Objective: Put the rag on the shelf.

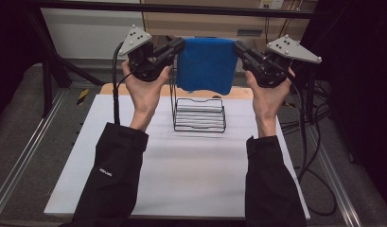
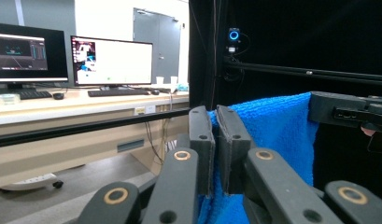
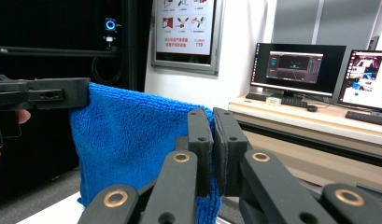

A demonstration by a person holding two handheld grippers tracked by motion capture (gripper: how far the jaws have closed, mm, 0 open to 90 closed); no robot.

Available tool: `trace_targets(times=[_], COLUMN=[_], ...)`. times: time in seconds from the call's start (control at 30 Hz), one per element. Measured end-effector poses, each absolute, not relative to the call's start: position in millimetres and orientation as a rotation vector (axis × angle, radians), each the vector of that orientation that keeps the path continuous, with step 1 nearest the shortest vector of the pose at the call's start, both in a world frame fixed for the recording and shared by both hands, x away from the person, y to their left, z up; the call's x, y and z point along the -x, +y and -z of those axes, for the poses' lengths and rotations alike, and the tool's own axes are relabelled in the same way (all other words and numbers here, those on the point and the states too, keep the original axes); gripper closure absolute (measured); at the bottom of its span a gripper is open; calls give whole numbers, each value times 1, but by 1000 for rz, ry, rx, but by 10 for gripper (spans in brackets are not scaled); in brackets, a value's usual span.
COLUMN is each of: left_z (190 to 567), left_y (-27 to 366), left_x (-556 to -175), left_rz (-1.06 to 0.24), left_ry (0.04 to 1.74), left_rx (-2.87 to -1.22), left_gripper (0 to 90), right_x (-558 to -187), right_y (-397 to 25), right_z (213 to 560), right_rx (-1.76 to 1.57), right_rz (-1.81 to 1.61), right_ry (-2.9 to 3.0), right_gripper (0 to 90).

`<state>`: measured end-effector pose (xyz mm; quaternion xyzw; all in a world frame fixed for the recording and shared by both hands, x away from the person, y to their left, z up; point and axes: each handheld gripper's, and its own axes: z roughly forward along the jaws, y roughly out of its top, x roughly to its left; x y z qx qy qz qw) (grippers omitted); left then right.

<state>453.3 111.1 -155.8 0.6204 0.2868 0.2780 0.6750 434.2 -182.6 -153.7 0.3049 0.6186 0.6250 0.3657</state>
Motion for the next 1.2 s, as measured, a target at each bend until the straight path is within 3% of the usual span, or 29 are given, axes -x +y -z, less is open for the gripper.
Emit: trace_targets(times=[1.2], left_z=[160], left_y=[111], left_x=[-515], left_rz=[-681], left_ry=[673], left_rx=[-1375], left_gripper=[856], right_x=[-501], right_y=[-178], right_z=[150], right_rx=[-804], right_rz=[-1591], right_ry=[1605], right_gripper=[869])
